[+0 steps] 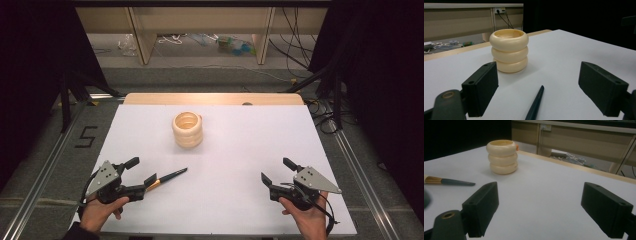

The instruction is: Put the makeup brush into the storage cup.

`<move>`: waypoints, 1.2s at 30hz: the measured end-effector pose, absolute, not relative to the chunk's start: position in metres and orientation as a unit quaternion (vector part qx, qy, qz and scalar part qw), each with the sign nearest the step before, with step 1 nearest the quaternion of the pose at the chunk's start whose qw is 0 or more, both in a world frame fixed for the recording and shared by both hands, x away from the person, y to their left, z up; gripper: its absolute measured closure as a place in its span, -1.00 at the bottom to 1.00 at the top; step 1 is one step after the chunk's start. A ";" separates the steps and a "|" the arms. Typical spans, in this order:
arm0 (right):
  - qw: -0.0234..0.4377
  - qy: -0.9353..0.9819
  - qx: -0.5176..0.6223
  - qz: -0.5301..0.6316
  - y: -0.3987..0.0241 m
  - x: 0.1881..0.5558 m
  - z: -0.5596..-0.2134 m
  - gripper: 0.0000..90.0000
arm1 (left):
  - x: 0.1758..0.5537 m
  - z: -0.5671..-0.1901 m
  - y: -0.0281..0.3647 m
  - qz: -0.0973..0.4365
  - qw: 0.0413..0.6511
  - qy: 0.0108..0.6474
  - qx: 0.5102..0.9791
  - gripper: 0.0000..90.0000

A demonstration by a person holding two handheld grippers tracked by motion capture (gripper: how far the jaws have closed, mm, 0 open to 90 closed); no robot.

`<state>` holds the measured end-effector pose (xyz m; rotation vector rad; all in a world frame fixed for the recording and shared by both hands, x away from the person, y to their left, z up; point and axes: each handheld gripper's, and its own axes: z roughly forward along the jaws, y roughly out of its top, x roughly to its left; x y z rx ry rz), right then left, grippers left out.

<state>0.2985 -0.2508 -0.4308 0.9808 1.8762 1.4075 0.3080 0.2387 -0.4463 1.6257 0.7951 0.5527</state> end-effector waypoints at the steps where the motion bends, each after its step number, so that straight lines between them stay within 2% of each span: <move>1: 0.295 0.705 0.368 0.529 -0.251 0.299 -0.431 -0.66 | 0.308 -0.446 0.239 0.236 0.585 0.341 0.697 -0.64; 14: 0.292 0.714 0.374 0.516 -0.249 0.299 -0.433 -0.64 | 0.309 -0.449 0.237 0.230 0.578 0.344 0.703 -0.65; 36: 0.277 0.726 0.371 0.508 -0.245 0.302 -0.436 -0.61 | 0.324 -0.444 0.225 0.193 0.495 0.331 0.780 -0.63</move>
